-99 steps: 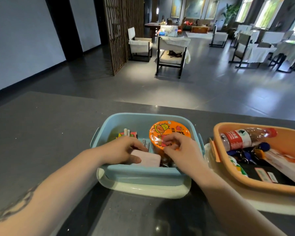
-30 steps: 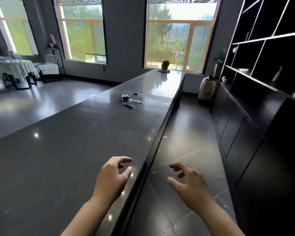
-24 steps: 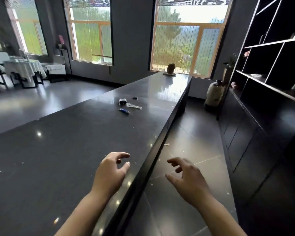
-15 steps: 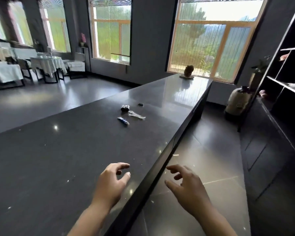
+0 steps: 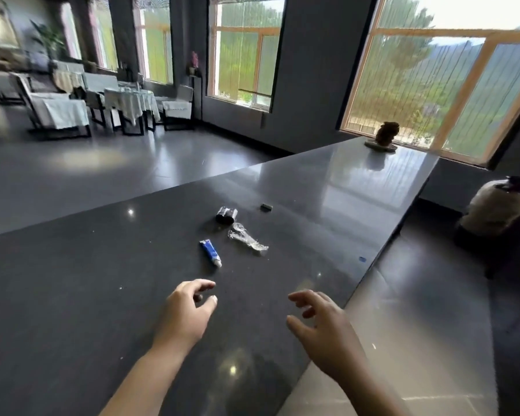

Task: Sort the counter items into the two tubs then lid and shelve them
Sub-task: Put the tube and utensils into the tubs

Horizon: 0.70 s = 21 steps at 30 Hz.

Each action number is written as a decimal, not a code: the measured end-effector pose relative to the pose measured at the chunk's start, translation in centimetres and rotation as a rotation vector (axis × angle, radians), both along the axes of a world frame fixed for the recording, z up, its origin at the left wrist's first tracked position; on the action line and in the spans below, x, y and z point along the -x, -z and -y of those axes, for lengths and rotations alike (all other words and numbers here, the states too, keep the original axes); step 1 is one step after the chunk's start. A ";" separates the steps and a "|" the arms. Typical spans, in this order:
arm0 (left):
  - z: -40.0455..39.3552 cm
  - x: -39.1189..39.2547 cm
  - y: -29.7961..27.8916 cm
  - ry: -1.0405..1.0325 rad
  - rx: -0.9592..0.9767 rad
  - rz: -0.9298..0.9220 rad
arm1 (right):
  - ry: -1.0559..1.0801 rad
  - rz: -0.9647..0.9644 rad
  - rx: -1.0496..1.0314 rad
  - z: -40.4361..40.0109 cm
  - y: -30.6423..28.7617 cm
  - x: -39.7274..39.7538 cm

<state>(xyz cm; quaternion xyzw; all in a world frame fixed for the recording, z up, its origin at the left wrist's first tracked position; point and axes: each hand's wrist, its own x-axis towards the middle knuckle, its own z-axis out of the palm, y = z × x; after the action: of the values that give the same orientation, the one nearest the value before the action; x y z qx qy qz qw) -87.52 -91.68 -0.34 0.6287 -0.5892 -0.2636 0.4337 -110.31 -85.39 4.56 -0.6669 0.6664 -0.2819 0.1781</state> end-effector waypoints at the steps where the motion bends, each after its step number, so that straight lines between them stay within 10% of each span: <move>1: 1.1 0.4 0.1 -0.010 -0.004 0.008 | -0.015 0.007 -0.008 1.6 0.3 0.3; 21: 21.2 5.4 4.4 -0.532 -0.253 0.243 | -0.335 -0.240 -0.185 35.0 7.1 -0.3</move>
<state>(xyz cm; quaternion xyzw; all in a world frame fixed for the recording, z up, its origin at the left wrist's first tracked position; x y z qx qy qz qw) -92.96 -112.89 -4.76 0.8366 -0.4142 -0.1351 0.3320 -110.01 -120.36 -2.54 -0.7777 0.5859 -0.1049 0.2023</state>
